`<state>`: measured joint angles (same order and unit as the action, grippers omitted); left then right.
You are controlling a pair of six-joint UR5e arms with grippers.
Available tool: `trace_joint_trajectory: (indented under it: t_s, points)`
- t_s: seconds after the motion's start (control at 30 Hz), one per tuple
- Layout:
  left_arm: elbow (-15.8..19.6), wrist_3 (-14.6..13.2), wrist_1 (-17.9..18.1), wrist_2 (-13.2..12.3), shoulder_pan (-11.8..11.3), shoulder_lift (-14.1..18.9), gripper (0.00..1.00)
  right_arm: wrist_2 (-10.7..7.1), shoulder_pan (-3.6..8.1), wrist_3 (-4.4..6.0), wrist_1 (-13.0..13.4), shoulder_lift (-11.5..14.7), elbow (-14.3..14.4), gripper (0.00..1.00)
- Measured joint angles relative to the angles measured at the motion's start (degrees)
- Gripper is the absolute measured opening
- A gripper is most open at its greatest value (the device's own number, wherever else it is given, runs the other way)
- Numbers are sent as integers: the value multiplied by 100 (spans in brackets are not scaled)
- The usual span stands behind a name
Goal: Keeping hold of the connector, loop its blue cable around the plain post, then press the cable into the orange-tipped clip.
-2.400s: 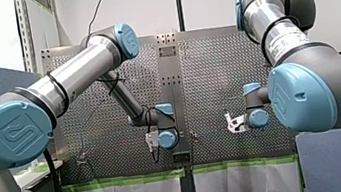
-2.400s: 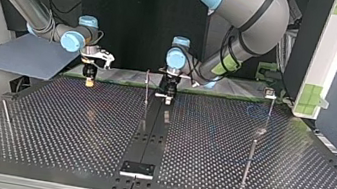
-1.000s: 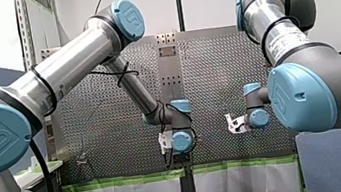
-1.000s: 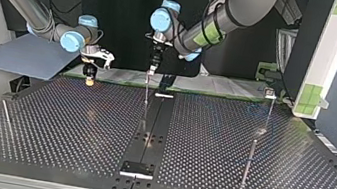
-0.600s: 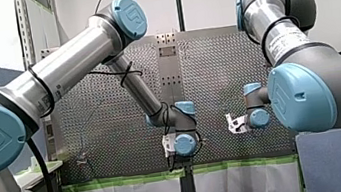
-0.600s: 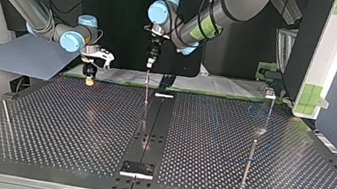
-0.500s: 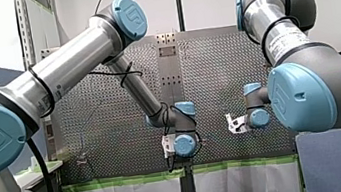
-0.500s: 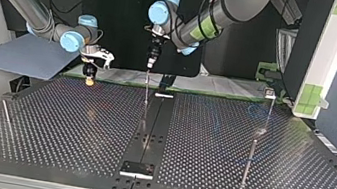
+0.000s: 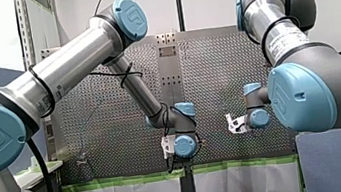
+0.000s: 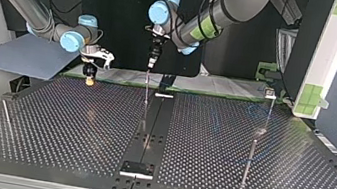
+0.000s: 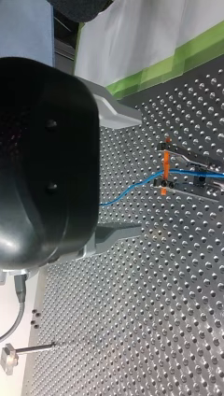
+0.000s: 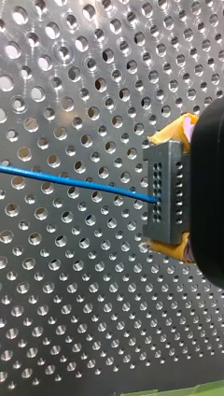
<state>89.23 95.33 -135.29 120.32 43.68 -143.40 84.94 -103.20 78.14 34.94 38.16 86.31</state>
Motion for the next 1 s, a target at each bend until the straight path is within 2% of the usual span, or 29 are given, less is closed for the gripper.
trace_joint_trajectory:
  t_s: [1.0]
  points:
    - [18, 0, 66, 35, -44, -150, 100, -1, 0, -24, -39, 0, 0, 0]
